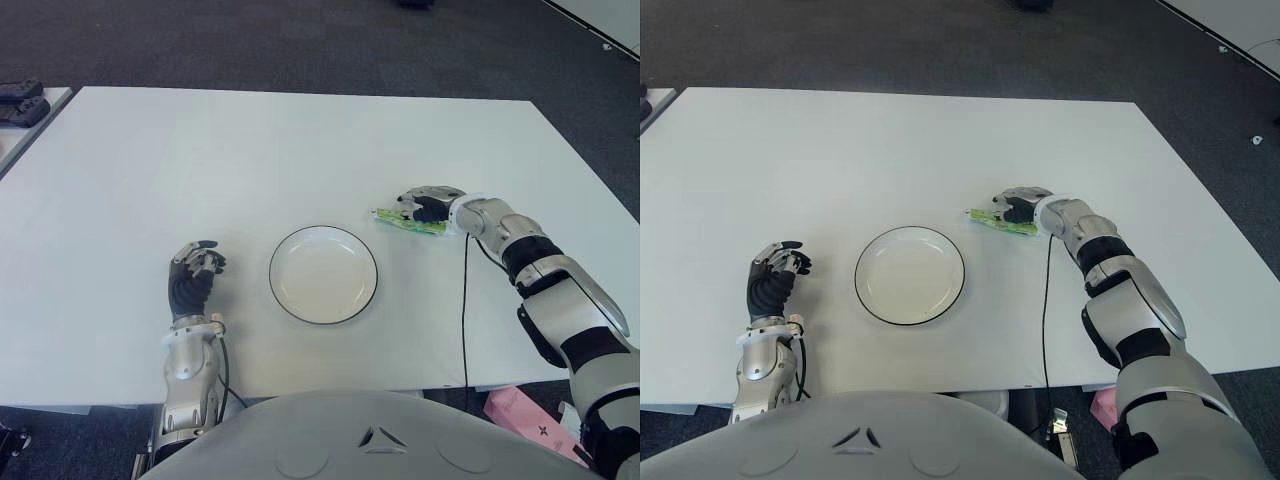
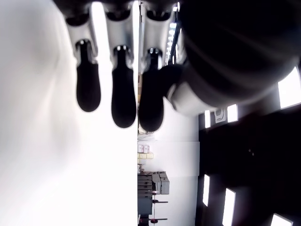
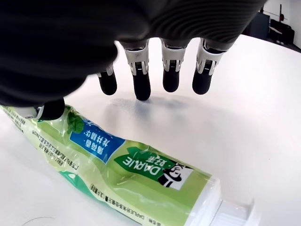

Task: Put the toothpaste on the table into the plate.

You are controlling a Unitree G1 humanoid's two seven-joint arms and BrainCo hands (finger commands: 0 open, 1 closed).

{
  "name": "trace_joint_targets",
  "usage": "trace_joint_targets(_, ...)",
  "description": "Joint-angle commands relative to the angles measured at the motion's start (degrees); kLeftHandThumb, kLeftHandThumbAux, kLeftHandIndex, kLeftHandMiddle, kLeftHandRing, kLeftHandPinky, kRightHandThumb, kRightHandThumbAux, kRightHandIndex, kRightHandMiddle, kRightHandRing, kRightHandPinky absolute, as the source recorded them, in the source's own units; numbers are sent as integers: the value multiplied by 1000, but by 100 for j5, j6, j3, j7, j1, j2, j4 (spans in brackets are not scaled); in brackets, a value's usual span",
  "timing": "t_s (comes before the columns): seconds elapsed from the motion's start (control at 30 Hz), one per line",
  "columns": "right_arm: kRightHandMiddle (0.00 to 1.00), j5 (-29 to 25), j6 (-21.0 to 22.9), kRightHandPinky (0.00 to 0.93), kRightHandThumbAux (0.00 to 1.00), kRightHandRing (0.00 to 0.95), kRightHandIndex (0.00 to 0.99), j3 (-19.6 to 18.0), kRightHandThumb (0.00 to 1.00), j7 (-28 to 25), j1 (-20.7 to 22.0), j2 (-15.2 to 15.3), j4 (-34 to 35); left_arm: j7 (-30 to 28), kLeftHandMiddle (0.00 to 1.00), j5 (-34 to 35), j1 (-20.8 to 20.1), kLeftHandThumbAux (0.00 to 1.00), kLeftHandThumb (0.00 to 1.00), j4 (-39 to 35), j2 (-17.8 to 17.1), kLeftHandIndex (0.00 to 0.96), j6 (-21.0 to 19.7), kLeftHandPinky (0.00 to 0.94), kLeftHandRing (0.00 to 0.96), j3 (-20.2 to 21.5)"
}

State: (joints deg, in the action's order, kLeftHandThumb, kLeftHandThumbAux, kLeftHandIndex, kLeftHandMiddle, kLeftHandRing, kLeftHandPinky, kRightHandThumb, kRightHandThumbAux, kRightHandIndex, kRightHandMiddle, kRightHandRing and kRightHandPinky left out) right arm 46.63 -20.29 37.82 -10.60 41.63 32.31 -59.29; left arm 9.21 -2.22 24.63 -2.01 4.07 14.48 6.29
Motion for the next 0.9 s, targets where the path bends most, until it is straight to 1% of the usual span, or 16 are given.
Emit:
trace_joint_targets(0.03, 0, 130, 134, 0, 110, 0, 0, 278, 583, -396, -851, -95, 476, 30, 599, -30, -5, 722, 698, 52, 7, 434, 2, 544, 571, 7)
trace_joint_targets(0.1, 0, 123, 198, 0, 106, 0, 0, 274, 585, -428, -915, -54, 620, 42, 598, -41, -5, 722, 699, 48, 14, 434, -9, 545, 570, 5)
trace_joint_targets(0.3, 0, 384, 443, 0, 101, 0, 0, 392, 590, -86, -1244, 111, 1134, 91, 597, -53, -21, 722, 700, 7, 49, 434, -152, 550, 569, 11)
trace_joint_targets(0.47, 0, 686, 812, 0, 103, 0, 0, 470, 592, 270, -1648, 197, 1709, 118, 601, -45, -28, 721, 700, -6, 70, 435, -170, 554, 572, 15)
trace_joint_targets(0.67, 0, 1054, 1318, 0, 110, 0, 0, 576, 598, 410, -2170, 321, 2621, 93, 602, -33, -19, 721, 699, 11, 70, 434, -100, 552, 573, 11)
trace_joint_targets(0.73, 0, 1144, 1424, 0, 113, 0, 0, 595, 600, 425, -2272, 352, 2799, 81, 602, -28, -18, 722, 699, 20, 64, 434, -76, 553, 574, 9)
trace_joint_targets(0.77, 0, 1197, 1499, 0, 114, 0, 0, 596, 601, 404, -2361, 389, 2975, 71, 602, -24, -14, 722, 699, 21, 58, 434, -61, 553, 575, 8)
trace_joint_targets(0.87, 0, 1462, 1816, 0, 115, 0, 0, 583, 600, 306, -2844, 608, 3895, 64, 598, -30, -7, 721, 699, 42, 43, 435, 7, 547, 572, 10)
trace_joint_targets(0.9, 0, 1522, 1882, 0, 114, 0, 0, 571, 598, 288, -2949, 663, 4095, 70, 597, -35, -8, 721, 700, 46, 43, 435, 9, 545, 570, 11)
